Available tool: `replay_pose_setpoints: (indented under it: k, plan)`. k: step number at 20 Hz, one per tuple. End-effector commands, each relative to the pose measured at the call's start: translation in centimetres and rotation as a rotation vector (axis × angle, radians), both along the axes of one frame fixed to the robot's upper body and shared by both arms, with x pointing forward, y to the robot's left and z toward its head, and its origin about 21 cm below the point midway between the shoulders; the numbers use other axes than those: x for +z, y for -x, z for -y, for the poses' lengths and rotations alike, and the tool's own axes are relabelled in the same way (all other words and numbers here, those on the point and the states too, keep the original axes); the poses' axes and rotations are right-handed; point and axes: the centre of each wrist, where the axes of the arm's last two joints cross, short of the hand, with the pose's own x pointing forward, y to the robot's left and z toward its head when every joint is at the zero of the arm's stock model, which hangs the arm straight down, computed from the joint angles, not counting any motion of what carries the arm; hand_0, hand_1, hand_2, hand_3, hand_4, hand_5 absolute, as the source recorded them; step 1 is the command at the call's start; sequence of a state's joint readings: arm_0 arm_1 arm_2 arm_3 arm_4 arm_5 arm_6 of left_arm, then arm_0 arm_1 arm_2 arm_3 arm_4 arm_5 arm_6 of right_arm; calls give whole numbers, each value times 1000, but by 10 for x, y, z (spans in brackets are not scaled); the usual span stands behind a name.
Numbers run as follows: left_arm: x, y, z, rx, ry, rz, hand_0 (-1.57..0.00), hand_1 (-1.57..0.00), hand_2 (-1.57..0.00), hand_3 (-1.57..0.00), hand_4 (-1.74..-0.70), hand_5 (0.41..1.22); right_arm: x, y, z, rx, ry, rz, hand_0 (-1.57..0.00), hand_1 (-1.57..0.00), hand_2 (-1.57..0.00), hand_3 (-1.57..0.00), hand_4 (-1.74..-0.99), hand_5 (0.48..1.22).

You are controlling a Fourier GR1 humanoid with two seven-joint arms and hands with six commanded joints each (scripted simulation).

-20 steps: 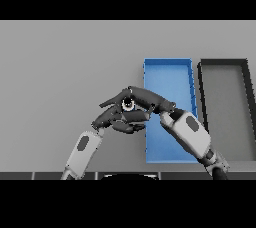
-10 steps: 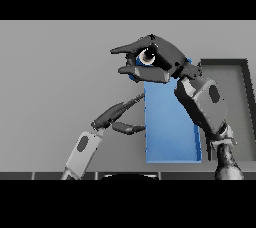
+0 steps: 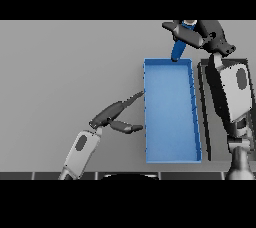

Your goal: Pick up the blue pipe and place it into the blue bin.

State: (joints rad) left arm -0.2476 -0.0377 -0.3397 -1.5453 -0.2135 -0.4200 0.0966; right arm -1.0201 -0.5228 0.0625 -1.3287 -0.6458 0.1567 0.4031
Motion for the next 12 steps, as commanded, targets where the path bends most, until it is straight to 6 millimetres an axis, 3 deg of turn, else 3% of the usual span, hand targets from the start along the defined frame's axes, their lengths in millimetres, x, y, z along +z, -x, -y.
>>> replay_pose_setpoints:
  k: [1,8,12]
  plan:
    - [-2,2,-1,0,1,-6,1,1,1,1,-869,418,-12,0,10,-25,5,-26,-1571,-1571,-1571,-1571,-1741,1221]
    - [-3,6,2,-4,16,-28,1,1,1,1,-878,423,-85,21,47,-171,46,-247,-1571,-1571,-1571,-1571,-1741,1221]
    - [-6,8,-4,4,4,-29,1,1,1,1,-882,427,-110,42,53,-286,91,-386,-1571,-1571,-1571,-1571,-1741,1221]
